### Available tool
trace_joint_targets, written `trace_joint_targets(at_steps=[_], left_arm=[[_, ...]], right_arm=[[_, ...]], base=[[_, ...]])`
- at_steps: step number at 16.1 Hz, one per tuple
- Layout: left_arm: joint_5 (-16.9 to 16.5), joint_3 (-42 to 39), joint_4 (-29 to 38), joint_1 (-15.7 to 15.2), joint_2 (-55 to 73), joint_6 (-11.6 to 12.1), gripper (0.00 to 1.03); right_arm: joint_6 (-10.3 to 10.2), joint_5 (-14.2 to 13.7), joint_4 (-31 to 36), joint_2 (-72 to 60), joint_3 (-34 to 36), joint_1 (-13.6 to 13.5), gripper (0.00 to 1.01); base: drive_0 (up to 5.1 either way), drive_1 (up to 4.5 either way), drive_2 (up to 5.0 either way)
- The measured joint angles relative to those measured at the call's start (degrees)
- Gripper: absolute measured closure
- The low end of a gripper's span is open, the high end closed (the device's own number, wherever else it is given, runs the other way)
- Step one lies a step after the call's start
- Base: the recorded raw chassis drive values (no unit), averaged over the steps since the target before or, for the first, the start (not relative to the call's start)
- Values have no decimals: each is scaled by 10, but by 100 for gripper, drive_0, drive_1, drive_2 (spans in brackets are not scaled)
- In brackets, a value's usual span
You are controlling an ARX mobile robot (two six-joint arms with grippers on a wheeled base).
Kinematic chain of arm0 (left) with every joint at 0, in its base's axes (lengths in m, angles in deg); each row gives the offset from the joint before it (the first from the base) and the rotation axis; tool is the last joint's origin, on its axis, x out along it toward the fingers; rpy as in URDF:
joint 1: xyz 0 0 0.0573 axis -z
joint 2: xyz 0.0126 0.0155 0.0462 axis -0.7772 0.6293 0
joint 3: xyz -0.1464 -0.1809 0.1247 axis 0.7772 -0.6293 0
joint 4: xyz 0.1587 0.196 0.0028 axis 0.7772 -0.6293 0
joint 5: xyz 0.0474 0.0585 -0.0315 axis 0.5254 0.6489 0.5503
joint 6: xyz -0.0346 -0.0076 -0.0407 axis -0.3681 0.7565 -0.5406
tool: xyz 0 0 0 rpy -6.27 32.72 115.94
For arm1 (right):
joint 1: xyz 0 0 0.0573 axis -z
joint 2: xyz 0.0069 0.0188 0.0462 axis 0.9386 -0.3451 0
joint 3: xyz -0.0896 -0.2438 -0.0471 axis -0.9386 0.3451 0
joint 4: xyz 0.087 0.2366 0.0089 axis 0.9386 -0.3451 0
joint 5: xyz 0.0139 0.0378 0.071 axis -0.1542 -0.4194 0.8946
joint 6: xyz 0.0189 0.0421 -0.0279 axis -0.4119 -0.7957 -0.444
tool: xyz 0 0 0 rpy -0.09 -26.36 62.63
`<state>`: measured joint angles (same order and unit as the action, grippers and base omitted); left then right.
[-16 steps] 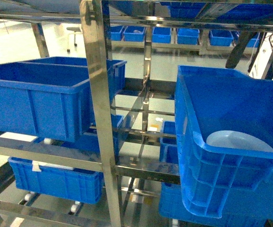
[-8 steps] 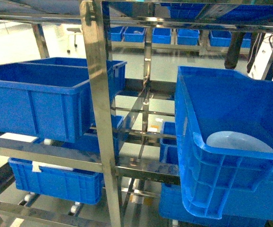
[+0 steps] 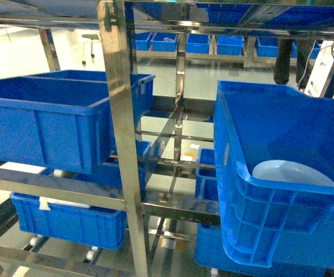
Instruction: Place blue tray on left shelf second layer neatly
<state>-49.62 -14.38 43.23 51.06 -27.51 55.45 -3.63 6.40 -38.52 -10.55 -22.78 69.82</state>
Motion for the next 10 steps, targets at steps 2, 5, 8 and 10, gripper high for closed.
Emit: trace_joint_targets(at_steps=[2, 5, 8, 10], left_arm=[[0, 0, 0, 0, 0, 0, 5], [0, 0, 0, 0, 0, 0, 5], [0, 0, 0, 0, 0, 0, 5], [0, 0, 0, 0, 0, 0, 5]], right_arm=[[0, 0, 0, 0, 0, 0, 1], [0, 0, 0, 0, 0, 0, 3], [0, 0, 0, 0, 0, 0, 3], [0, 0, 0, 0, 0, 0, 3]], base=[[0, 0, 0], [0, 0, 0], [0, 0, 0], [0, 0, 0]])
